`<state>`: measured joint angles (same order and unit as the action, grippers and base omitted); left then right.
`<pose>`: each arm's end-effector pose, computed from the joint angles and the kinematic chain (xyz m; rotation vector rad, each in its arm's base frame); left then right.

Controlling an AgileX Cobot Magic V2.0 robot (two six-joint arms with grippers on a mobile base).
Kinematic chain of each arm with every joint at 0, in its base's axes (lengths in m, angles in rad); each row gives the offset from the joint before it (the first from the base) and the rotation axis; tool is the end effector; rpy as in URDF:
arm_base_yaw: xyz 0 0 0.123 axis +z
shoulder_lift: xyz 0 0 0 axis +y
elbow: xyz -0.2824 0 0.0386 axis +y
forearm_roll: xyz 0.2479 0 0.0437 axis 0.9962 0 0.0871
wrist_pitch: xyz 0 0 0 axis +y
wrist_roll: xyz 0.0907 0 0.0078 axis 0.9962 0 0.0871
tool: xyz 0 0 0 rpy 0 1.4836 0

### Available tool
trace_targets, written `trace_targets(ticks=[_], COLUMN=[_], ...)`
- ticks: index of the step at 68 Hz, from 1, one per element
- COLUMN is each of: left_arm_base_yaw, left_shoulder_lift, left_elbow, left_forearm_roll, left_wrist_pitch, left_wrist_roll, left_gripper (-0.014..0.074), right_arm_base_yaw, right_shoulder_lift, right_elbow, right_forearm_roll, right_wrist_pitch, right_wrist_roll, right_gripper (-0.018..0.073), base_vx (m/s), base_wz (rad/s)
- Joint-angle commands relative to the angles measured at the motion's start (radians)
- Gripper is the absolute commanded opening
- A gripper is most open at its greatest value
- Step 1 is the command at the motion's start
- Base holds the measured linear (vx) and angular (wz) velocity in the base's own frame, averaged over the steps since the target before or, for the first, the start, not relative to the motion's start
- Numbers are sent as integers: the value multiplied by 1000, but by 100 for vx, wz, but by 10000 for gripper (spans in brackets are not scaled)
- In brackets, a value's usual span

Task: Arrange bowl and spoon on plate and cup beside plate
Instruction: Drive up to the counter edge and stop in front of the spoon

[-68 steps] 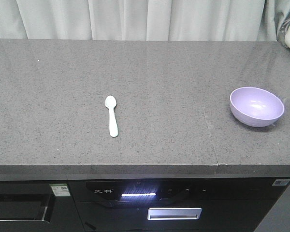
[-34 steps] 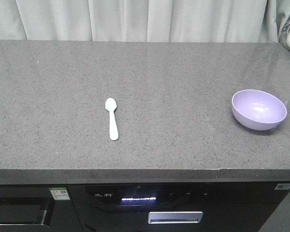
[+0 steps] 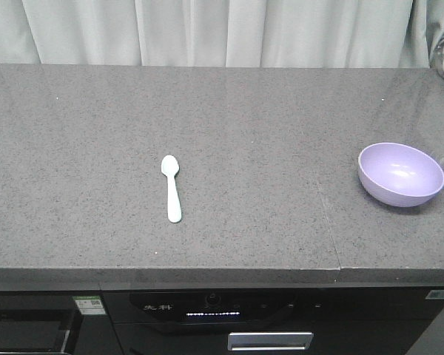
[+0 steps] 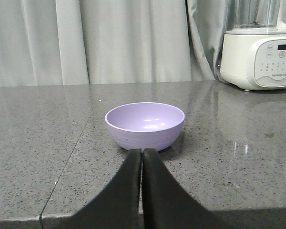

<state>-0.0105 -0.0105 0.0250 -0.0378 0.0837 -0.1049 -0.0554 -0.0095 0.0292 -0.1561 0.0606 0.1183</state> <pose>0.0567 -0.0009 0.1976 -0.1020 1.5798 -0.1222 0.0569 -0.0040 0.1983 0.0214 1.5636 -0.0805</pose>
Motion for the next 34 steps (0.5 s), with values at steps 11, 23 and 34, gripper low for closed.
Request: trace_targets(ticks=[11, 23, 34], left_arm_base_yaw=[0, 0, 0], left_shoulder_lift=[-17, -17, -17], left_elbow=[30, 30, 30], left_forearm_roll=[-1, -1, -1], left_wrist_pitch=[-70, -70, -70], left_wrist_roll=[-8, -8, -8], left_gripper=[-6, -6, -6], right_arm_base_yaw=[-7, -7, -7], right_shoulder_lift=[-11, -11, -11], right_elbow=[14, 14, 14], right_forearm_roll=[-7, -7, -7], right_wrist_pitch=[-69, -69, -69], right_wrist_roll=[-1, -1, -1], right_gripper=[-5, -5, -5], base_vx=[4, 4, 4], base_wz=[0, -1, -1])
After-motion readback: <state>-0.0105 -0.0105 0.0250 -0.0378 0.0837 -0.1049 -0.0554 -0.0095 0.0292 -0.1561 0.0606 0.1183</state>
